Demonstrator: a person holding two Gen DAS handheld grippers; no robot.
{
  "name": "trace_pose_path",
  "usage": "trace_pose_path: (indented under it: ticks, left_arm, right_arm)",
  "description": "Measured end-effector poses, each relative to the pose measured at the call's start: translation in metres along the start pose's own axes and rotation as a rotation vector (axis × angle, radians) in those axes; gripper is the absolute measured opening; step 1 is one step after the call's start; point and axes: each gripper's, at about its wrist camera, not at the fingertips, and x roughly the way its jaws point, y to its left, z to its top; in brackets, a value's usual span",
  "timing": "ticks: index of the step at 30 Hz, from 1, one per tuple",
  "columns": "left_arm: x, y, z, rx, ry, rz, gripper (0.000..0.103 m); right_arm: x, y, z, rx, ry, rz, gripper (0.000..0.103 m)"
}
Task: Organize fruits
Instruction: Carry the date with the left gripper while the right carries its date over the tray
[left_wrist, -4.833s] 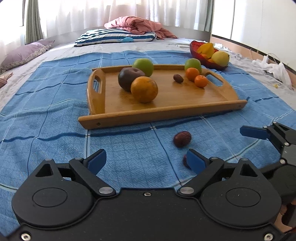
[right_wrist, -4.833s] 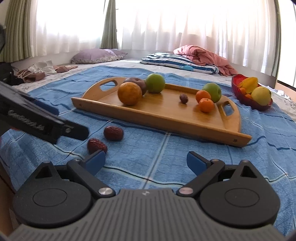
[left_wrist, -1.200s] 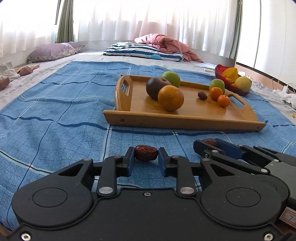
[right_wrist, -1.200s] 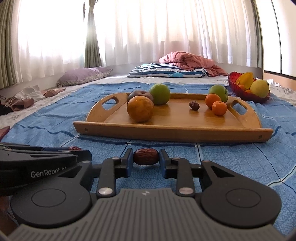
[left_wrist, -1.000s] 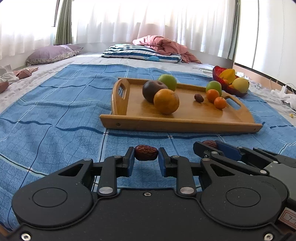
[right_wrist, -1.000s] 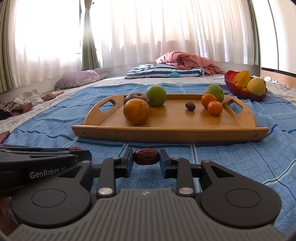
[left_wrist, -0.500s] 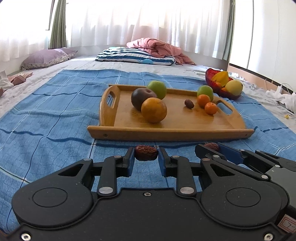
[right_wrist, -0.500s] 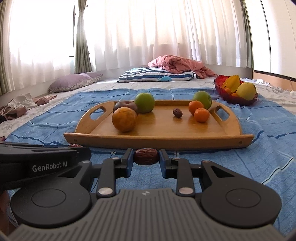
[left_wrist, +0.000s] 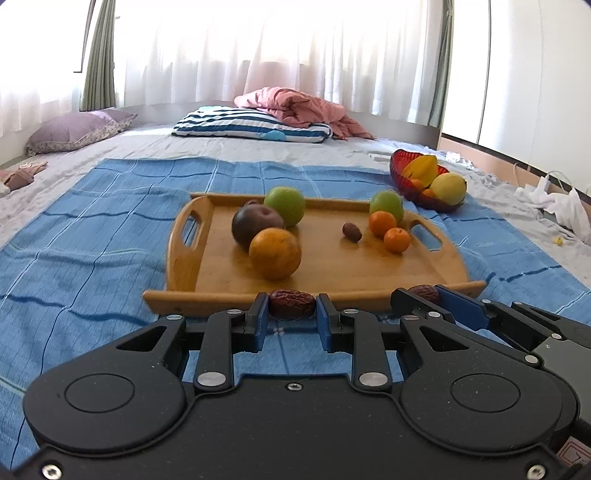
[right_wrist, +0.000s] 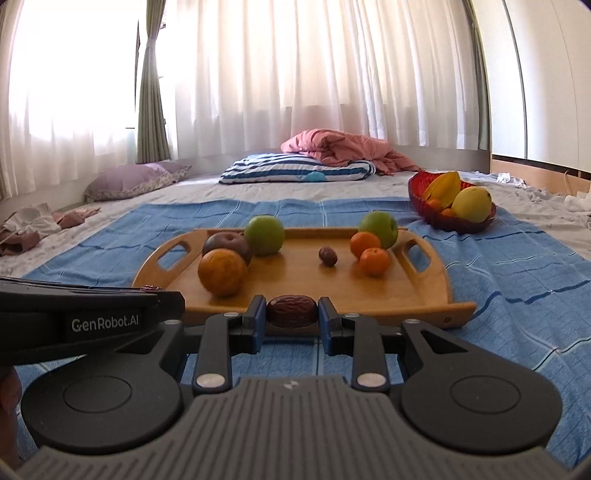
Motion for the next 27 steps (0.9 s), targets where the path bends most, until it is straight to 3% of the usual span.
trace_pose_path:
  ticks: [27]
  left_arm:
    - [0.039,-0.026,0.054,-0.019,0.043,-0.065,0.025]
  right_arm:
    - [0.025,-0.037,0.039,0.052,-0.009,-0.041,0.035]
